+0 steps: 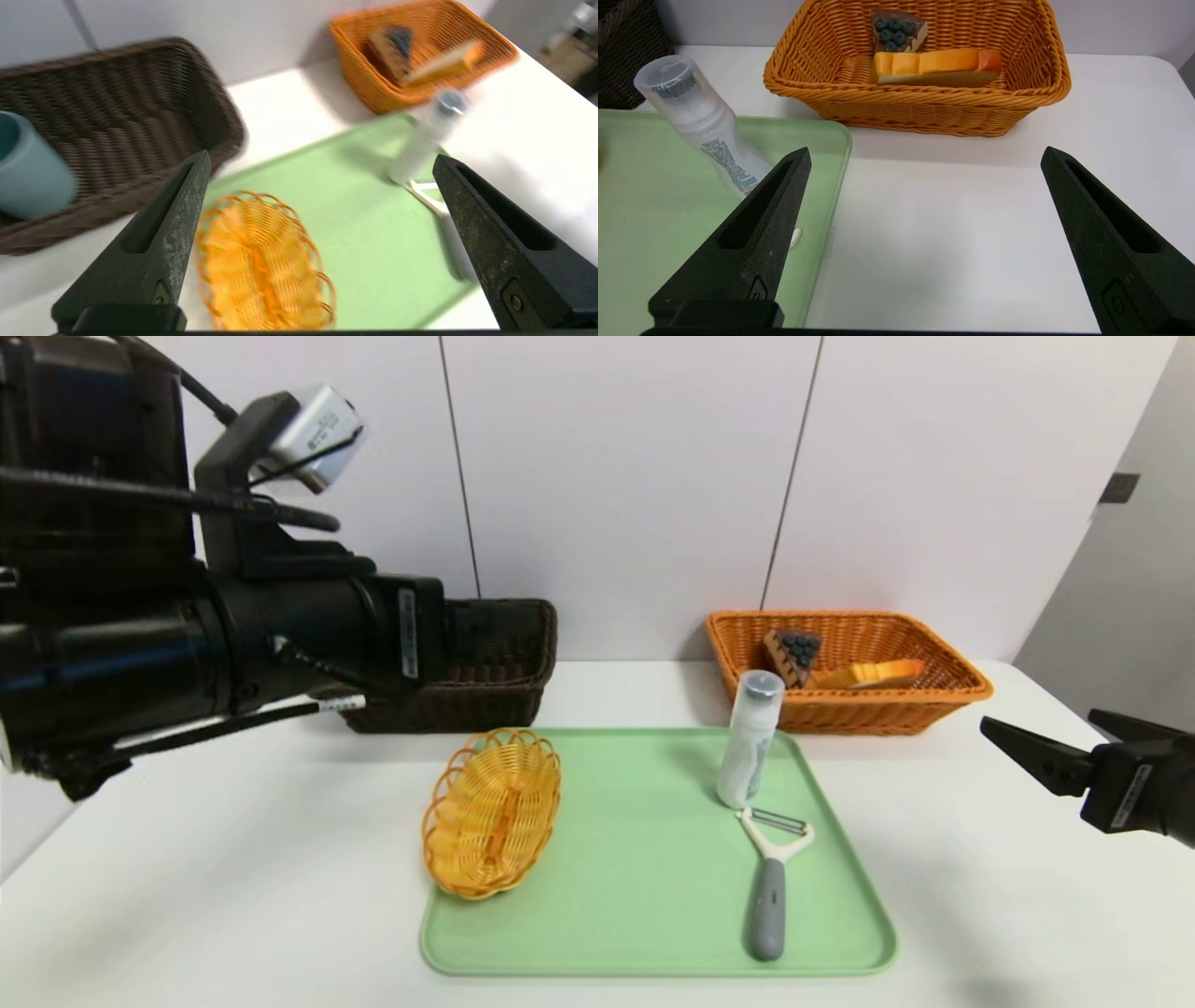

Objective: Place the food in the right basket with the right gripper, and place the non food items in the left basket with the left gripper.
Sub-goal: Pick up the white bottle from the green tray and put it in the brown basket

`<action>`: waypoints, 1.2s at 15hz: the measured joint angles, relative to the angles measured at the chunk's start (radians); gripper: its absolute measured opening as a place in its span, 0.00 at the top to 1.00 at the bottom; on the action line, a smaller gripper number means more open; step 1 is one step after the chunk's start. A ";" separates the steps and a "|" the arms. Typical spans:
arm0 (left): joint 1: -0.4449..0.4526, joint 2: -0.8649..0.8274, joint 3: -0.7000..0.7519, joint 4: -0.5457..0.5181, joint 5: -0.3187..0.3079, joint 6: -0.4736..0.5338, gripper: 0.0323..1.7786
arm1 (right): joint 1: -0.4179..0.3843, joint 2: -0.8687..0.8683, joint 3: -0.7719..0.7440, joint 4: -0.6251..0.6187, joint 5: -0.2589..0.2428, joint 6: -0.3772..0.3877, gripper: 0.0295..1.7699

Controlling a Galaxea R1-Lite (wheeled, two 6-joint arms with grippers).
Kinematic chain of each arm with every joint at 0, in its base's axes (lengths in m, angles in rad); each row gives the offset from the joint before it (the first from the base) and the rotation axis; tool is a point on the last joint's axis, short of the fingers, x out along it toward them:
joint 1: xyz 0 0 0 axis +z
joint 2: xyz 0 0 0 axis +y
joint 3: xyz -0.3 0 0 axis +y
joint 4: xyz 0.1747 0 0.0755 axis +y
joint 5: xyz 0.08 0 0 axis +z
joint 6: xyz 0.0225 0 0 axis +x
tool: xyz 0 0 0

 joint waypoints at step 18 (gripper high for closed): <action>-0.288 0.458 0.153 -0.656 0.066 -0.003 0.05 | -0.001 0.017 0.003 -0.005 -0.001 0.003 0.04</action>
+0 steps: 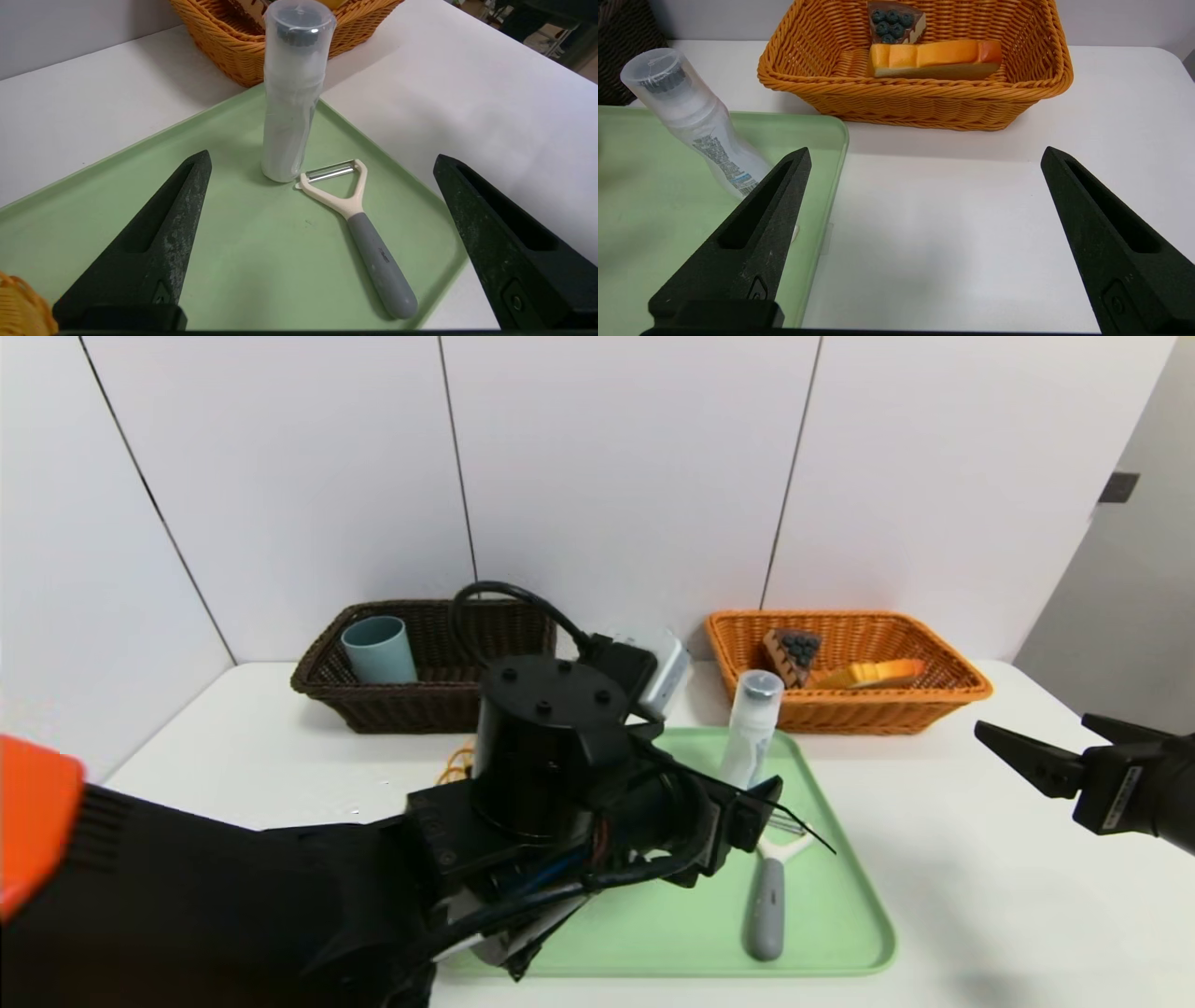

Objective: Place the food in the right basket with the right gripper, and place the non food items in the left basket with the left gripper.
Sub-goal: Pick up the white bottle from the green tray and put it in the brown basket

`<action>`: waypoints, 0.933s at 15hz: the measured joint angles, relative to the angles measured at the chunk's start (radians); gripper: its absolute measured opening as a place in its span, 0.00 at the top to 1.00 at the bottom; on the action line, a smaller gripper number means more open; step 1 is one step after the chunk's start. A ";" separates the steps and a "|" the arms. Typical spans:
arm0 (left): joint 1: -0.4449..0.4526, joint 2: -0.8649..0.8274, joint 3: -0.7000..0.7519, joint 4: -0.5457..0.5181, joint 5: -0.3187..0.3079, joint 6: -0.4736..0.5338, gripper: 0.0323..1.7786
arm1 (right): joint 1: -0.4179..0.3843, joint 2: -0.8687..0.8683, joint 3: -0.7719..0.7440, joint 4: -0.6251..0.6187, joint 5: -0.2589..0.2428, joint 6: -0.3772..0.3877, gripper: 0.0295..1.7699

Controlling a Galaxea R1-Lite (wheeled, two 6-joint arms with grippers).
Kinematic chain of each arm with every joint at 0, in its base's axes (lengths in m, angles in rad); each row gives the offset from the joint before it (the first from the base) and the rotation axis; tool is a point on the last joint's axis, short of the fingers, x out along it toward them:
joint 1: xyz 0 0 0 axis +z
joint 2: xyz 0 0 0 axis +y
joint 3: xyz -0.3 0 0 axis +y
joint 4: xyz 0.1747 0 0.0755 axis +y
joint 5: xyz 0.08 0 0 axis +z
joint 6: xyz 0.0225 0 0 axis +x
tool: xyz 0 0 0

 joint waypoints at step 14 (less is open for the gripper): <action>0.000 0.352 -0.249 -0.130 0.104 0.020 0.05 | 0.001 -0.005 0.006 -0.001 0.003 -0.001 0.04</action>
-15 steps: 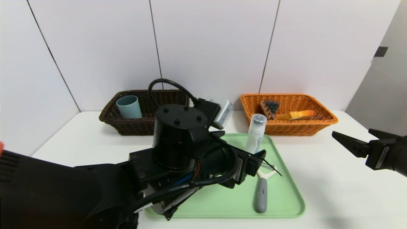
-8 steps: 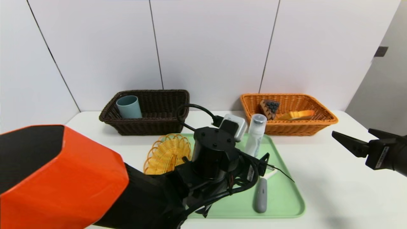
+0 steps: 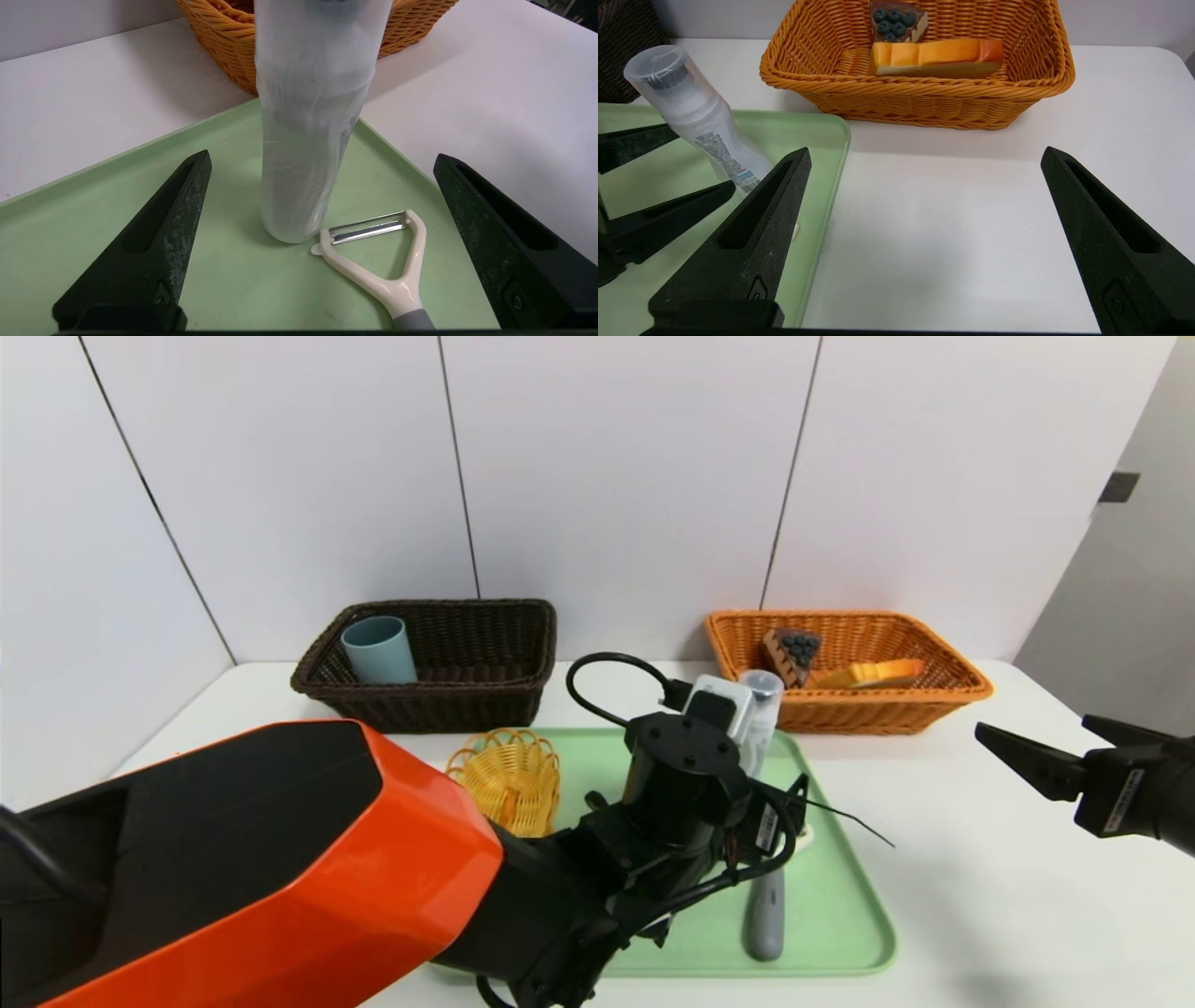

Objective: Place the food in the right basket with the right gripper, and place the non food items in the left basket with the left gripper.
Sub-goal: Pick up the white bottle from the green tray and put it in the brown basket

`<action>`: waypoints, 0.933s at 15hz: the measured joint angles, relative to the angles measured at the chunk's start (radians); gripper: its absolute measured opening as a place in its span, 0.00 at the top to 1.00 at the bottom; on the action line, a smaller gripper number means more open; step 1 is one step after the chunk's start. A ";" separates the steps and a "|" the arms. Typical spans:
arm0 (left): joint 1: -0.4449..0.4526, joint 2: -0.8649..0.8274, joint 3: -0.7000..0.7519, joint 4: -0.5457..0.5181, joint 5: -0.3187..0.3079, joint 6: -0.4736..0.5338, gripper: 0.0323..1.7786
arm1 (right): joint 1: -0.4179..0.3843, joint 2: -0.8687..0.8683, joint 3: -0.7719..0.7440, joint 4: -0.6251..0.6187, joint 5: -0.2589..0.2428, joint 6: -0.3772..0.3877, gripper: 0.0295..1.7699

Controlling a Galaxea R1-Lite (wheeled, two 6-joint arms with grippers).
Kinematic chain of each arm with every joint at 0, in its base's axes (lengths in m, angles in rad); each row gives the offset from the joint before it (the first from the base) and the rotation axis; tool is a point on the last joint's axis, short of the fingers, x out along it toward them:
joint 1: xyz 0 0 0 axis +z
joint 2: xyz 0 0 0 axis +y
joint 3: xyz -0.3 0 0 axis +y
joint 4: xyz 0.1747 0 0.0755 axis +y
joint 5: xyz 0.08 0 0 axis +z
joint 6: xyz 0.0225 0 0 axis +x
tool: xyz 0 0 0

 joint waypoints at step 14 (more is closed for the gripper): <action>0.043 0.128 -0.160 0.000 0.001 0.042 0.05 | 0.000 -0.007 0.021 -0.003 -0.001 -0.003 0.04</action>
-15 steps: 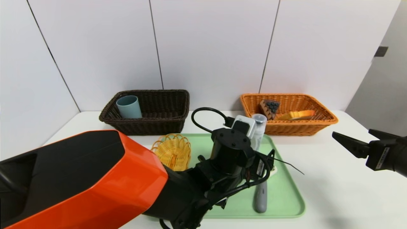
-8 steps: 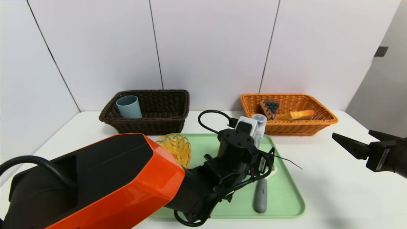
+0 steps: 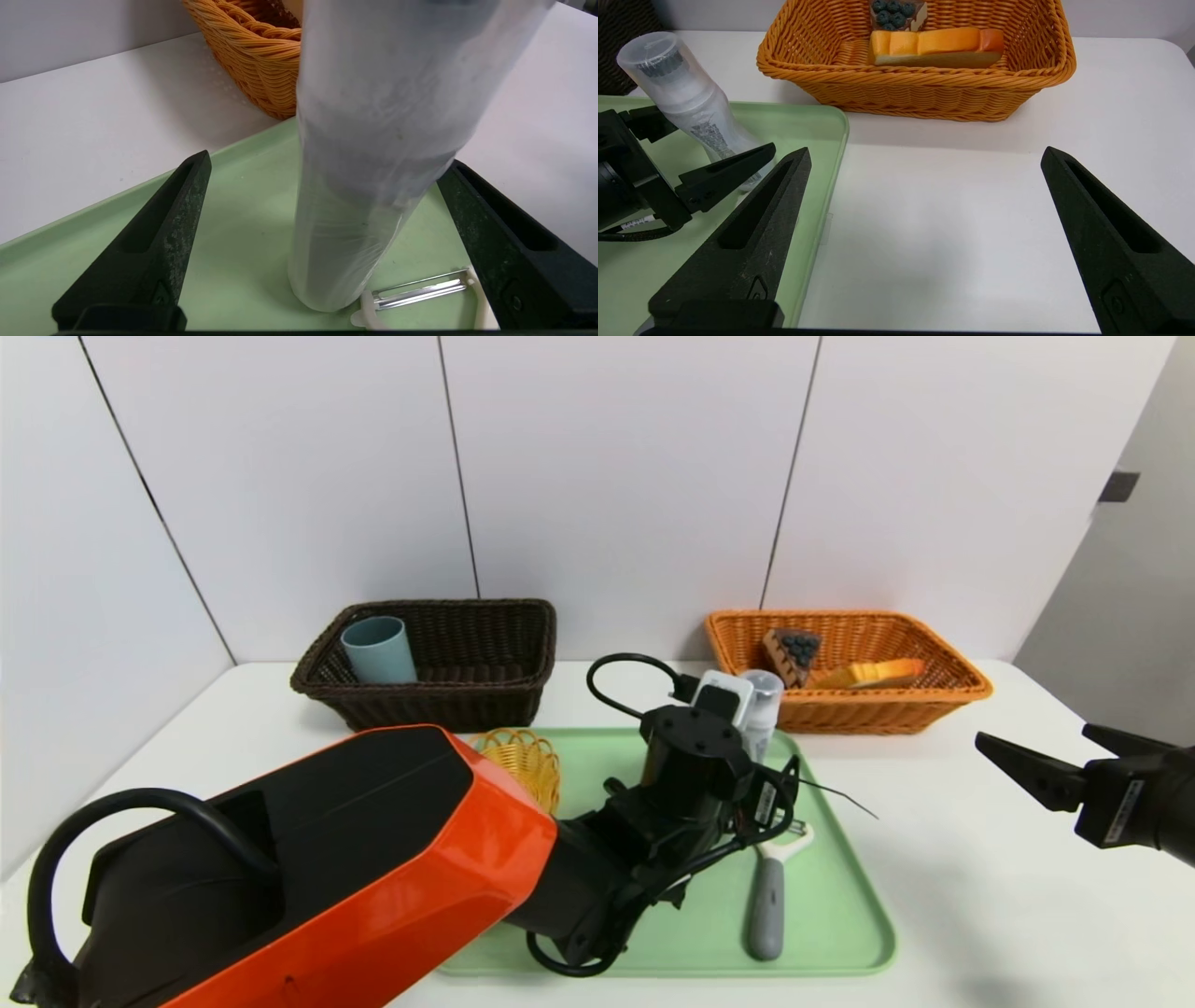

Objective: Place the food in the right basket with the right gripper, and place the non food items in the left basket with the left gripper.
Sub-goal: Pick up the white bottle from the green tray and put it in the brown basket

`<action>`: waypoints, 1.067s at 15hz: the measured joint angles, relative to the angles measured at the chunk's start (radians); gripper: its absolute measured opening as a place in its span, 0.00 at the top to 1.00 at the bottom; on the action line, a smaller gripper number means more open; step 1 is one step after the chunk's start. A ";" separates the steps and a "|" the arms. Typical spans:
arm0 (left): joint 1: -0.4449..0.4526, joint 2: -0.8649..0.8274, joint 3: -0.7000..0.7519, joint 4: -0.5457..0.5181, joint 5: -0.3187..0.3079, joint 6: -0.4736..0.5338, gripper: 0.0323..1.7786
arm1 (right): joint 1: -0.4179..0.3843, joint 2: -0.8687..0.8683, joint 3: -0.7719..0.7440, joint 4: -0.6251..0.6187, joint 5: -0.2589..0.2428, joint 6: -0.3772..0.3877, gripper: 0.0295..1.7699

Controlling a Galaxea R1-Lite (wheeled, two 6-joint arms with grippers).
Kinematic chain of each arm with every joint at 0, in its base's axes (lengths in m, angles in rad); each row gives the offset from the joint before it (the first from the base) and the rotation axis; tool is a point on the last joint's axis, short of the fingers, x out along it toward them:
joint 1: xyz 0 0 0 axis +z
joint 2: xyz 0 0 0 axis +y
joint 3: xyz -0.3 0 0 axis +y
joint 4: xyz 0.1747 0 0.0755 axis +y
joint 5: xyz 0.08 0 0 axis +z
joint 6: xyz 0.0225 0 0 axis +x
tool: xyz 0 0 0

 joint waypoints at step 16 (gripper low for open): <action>0.008 0.003 -0.025 0.004 0.001 0.001 0.66 | 0.000 -0.016 0.026 -0.001 0.000 -0.005 0.04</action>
